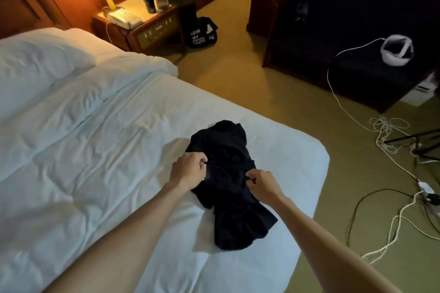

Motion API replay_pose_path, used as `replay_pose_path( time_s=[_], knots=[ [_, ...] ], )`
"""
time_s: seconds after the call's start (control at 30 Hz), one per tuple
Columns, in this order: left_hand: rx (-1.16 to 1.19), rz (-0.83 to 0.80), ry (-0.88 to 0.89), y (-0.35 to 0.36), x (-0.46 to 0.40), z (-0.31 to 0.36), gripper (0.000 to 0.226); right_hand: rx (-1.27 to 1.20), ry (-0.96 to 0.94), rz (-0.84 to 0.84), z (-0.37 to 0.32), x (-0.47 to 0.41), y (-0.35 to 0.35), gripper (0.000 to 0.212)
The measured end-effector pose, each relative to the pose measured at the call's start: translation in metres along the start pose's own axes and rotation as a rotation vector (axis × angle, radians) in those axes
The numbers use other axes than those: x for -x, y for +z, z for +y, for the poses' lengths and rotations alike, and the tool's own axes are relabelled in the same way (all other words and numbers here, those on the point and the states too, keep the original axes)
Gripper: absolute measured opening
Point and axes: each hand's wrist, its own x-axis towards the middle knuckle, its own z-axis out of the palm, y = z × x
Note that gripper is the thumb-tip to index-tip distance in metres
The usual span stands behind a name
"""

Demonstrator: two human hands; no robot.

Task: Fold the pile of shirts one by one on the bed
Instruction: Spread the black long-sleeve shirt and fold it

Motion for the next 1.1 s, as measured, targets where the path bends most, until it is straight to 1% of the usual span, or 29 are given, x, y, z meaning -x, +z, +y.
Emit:
replay_pose_path(
  time_s=[0.03, 0.07, 0.13, 0.17, 0.23, 0.3, 0.37, 0.4, 0.43, 0.47, 0.53, 0.6, 0.63, 0.73, 0.83, 1.0, 1.1],
  knots=[
    [-0.011, 0.014, 0.02, 0.013, -0.019, 0.0, 0.024, -0.009, 0.006, 0.022, 0.006, -0.014, 0.008, 0.019],
    [-0.026, 0.027, 0.041, 0.025, -0.037, 0.0, 0.025, -0.014, 0.019, 0.043, 0.01, -0.027, 0.016, 0.026],
    [-0.058, 0.04, 0.083, 0.047, -0.071, -0.001, 0.03, -0.009, 0.05, 0.066, 0.018, -0.049, 0.03, 0.05],
    [-0.079, 0.036, 0.106, 0.057, -0.089, -0.002, 0.034, -0.001, 0.056, 0.07, 0.022, -0.061, 0.038, 0.058],
    [-0.162, -0.016, 0.149, 0.077, -0.119, -0.004, 0.048, 0.032, 0.067, 0.028, 0.028, -0.078, 0.049, 0.067],
    [-0.283, -0.1, 0.184, 0.093, -0.142, -0.006, 0.069, 0.104, 0.07, -0.035, 0.036, -0.09, 0.058, 0.069],
    [-0.365, -0.196, 0.191, 0.106, -0.158, -0.007, 0.087, 0.172, 0.08, -0.072, 0.045, -0.098, 0.064, 0.063],
    [-0.391, -0.229, 0.185, 0.112, -0.163, -0.008, 0.091, 0.198, 0.086, -0.086, 0.049, -0.1, 0.067, 0.056],
    [-0.414, -0.241, 0.177, 0.117, -0.167, -0.008, 0.09, 0.216, 0.089, -0.099, 0.053, -0.101, 0.069, 0.049],
    [-0.437, -0.229, 0.168, 0.121, -0.169, -0.008, 0.085, 0.228, 0.088, -0.105, 0.056, -0.1, 0.071, 0.043],
    [-0.481, -0.155, 0.16, 0.124, -0.168, -0.01, 0.063, 0.238, 0.063, -0.086, 0.057, -0.094, 0.074, 0.036],
    [-0.489, -0.104, 0.158, 0.118, -0.161, -0.011, 0.044, 0.211, 0.026, -0.004, 0.052, -0.085, 0.073, 0.034],
    [-0.463, -0.111, 0.138, 0.112, -0.155, -0.012, 0.038, 0.174, 0.013, 0.048, 0.046, -0.079, 0.071, 0.031],
    [-0.276, -0.115, 0.05, 0.076, -0.134, -0.012, 0.019, 0.054, -0.044, 0.184, 0.027, -0.062, 0.048, 0.017],
    [-0.158, -0.07, 0.002, 0.018, -0.101, -0.011, 0.023, -0.043, -0.131, 0.251, -0.003, -0.045, 0.009, 0.009],
    [-0.06, 0.127, -0.099, -0.113, -0.022, -0.019, 0.025, -0.142, -0.316, 0.326, -0.096, 0.005, -0.069, 0.019],
    [0.032, 0.251, -0.069, -0.201, 0.041, -0.026, 0.028, -0.161, -0.456, 0.408, -0.166, 0.055, -0.108, 0.023]
  ],
)
